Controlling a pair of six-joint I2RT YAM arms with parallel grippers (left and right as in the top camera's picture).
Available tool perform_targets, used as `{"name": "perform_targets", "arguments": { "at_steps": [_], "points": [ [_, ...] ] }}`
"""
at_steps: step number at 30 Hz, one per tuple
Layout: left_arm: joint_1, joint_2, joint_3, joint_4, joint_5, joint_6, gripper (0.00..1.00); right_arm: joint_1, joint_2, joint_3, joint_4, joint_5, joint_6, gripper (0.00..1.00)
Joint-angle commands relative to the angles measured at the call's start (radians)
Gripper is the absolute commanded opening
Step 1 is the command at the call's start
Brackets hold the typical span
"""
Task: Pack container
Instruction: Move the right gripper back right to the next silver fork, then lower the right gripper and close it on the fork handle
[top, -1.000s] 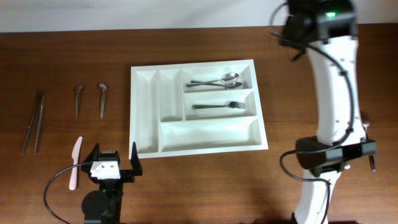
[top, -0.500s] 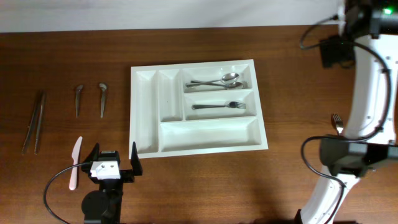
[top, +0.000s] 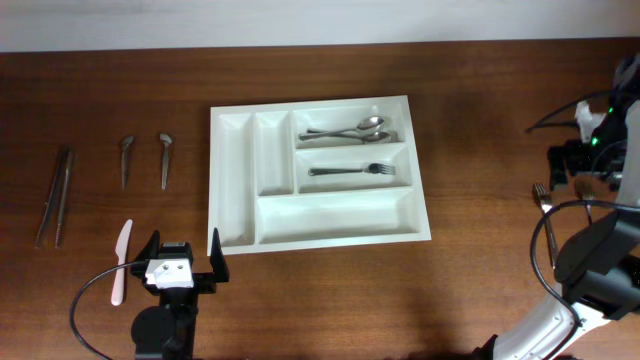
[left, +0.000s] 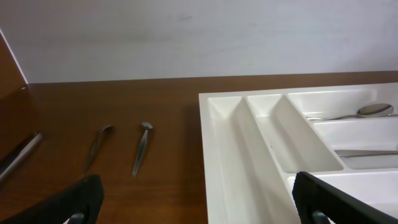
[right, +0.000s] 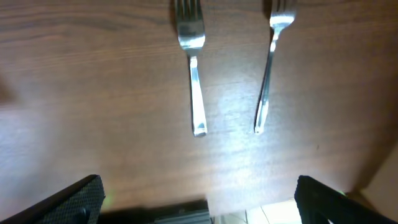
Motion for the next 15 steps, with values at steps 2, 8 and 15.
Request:
{"name": "perform_targets", "arguments": {
  "at_steps": [2, 8, 15],
  "points": [
    [0.005, -0.006, -0.003, -0.001, 0.003, 0.015, 0.99, -0.031, -0.021, -0.114, 0.1, 0.019, -0.013, 0.99],
    [0.005, -0.006, -0.003, 0.0, 0.003, 0.015, 0.99, -0.066, -0.021, -0.286, 0.312, 0.026, -0.145, 0.99],
    [0.005, -0.006, -0.003, 0.0, 0.003, 0.015, 0.99, -0.071, -0.021, -0.411, 0.416, -0.007, -0.144, 0.99]
  ]
}}
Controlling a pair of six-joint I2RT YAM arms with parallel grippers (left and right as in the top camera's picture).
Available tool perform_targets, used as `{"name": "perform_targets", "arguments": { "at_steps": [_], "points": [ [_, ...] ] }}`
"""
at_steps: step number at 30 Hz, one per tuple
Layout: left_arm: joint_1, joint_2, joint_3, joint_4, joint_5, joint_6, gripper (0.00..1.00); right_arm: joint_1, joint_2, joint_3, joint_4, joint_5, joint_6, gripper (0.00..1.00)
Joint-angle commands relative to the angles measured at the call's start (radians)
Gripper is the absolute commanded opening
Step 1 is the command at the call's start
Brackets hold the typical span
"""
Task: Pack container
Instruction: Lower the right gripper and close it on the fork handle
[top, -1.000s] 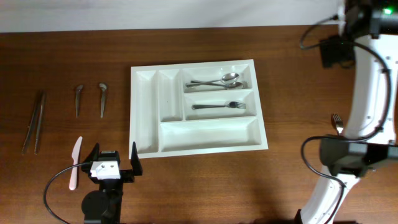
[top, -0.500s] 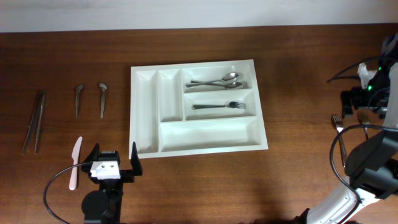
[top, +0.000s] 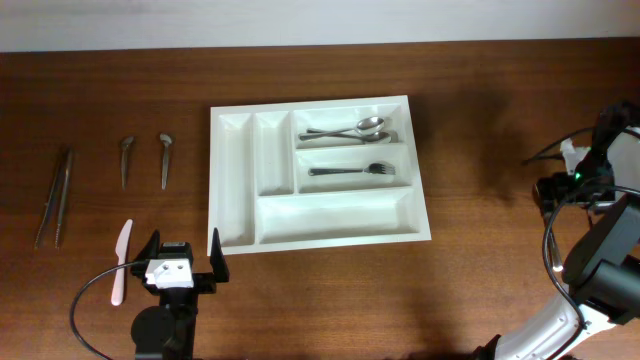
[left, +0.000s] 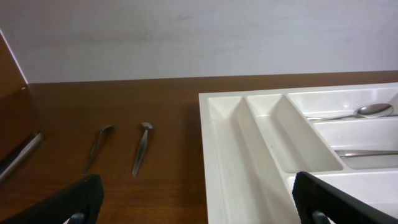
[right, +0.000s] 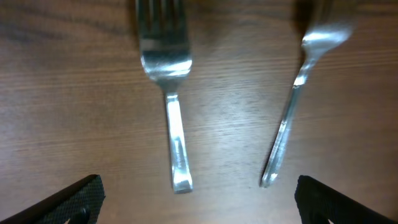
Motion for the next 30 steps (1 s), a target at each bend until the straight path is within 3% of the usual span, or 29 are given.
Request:
{"name": "perform_targets", "arguments": {
  "at_steps": [1, 12, 15, 30],
  "points": [
    [0.005, -0.006, -0.003, 0.0, 0.003, 0.015, 0.99, -0.004, -0.02, -0.039, 0.034, -0.043, -0.019, 0.99],
    [0.005, -0.006, -0.003, 0.0, 0.003, 0.015, 0.99, -0.006, -0.019, -0.141, 0.202, -0.119, -0.039, 0.99],
    [0.005, -0.006, -0.003, -0.001, 0.003, 0.015, 0.99, -0.006, -0.019, -0.154, 0.203, -0.148, -0.099, 0.99],
    [0.005, -0.006, -0.003, 0.0, 0.003, 0.015, 0.99, -0.037, -0.016, -0.158, 0.22, -0.155, -0.102, 0.99]
  ]
}}
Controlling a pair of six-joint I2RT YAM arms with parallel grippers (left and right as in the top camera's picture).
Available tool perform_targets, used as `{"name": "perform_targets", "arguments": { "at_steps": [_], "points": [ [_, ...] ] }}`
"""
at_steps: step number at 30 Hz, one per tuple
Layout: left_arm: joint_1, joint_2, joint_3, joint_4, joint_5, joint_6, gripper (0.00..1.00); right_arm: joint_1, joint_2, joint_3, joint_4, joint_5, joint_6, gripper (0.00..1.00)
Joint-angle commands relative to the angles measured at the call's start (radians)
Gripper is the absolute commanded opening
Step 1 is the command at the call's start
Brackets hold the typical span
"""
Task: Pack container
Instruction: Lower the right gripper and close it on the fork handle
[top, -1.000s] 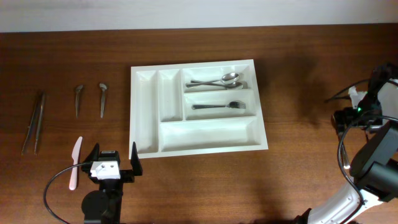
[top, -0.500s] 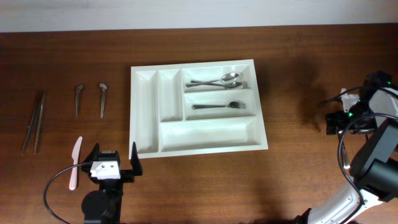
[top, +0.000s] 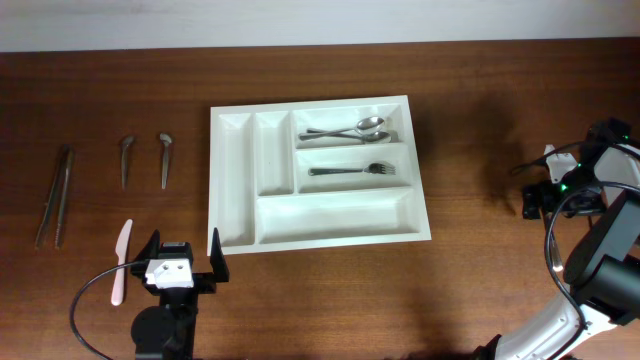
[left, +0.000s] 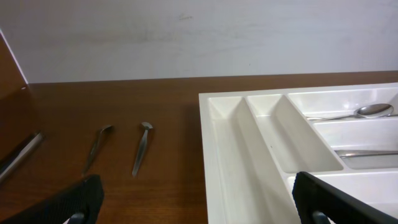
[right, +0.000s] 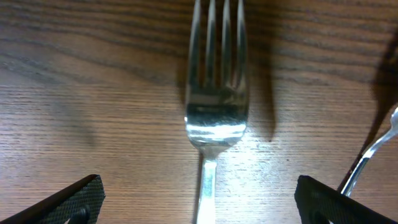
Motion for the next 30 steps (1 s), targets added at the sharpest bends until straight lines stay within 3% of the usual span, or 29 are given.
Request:
{"name": "perform_targets", "arguments": {
  "at_steps": [1, 30],
  "points": [
    [0.005, -0.006, -0.003, 0.0, 0.003, 0.015, 0.99, -0.02, -0.015, -0.011, 0.005, -0.016, -0.011, 0.99],
    [0.005, -0.006, -0.003, -0.001, 0.003, 0.015, 0.99, -0.025, -0.01, -0.095, 0.087, -0.021, -0.003, 1.0]
  ]
}}
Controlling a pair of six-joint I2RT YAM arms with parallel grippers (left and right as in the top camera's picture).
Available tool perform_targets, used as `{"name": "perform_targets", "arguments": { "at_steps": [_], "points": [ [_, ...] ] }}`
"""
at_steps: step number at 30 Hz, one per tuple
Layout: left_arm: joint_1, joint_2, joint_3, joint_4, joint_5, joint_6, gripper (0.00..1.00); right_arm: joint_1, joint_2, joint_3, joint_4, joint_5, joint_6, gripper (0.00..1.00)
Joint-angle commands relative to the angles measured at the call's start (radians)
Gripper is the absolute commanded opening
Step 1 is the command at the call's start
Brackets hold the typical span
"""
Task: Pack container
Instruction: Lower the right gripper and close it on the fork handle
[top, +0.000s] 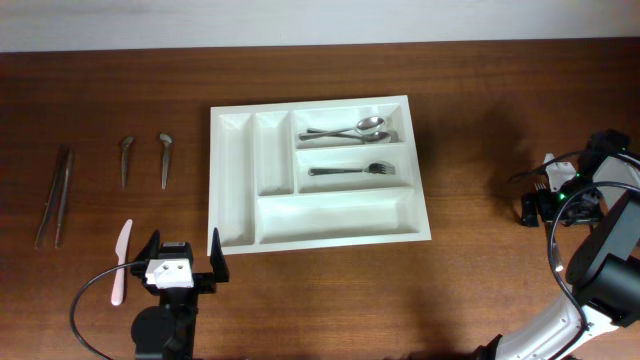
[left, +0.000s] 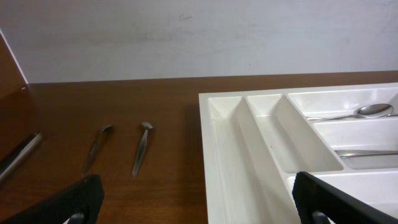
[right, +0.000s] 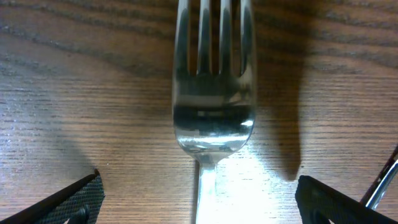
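A white cutlery tray (top: 213, 180) lies mid-table, with two spoons (top: 350, 130) in its back right compartment and a fork (top: 350, 170) in the one below. At the far right my right gripper (top: 543, 203) is open, low over a steel fork (right: 213, 118) on the wood. The fork's neck lies midway between the fingers of my right gripper (right: 199, 205). A second fork (right: 384, 183) just shows at the right edge. My left gripper (top: 182, 262) stands open and empty at the tray's front left corner (left: 211, 155).
Left of the tray lie two small steel utensils (top: 127, 160) (top: 165, 158), a pair of long tongs (top: 55, 195) and a pale plastic knife (top: 120, 262). A cable (top: 85, 310) loops beside the left arm. The right arm's base fills the table's lower right corner.
My right gripper is closer to the fork, whose head fills more of the right wrist view. The left gripper, the tray and the utensils on the left are unchanged.
My right gripper was open, high above two forks lying side by side. Half a second later it stood lower over them. Then it was centred on the left fork's head, and now it is nearer still. The left arm stayed put throughout.
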Motion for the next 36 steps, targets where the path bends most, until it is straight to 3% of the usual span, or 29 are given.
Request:
{"name": "perform_targets", "arguments": {
  "at_steps": [1, 26, 30, 32, 34, 36],
  "points": [
    [0.005, -0.006, -0.003, 0.0, 0.003, 0.015, 0.99, -0.006, -0.008, -0.018, 0.005, -0.017, 0.003, 0.99],
    [0.005, -0.006, -0.003, 0.0, 0.003, 0.015, 0.99, -0.006, 0.0, -0.076, 0.041, -0.057, 0.003, 1.0],
    [0.005, -0.006, -0.003, 0.0, 0.003, 0.015, 0.99, -0.006, 0.0, -0.076, 0.048, -0.044, 0.003, 0.91],
    [0.005, -0.006, -0.003, -0.001, 0.003, 0.015, 0.99, -0.006, 0.0, -0.076, 0.051, -0.034, 0.003, 0.67],
    [0.005, -0.006, -0.003, 0.0, 0.003, 0.015, 0.99, -0.006, 0.0, -0.076, 0.05, -0.034, 0.003, 0.58],
    [0.005, -0.006, -0.003, 0.0, 0.003, 0.015, 0.99, -0.006, 0.0, -0.076, 0.051, -0.034, 0.003, 0.58]
  ]
}}
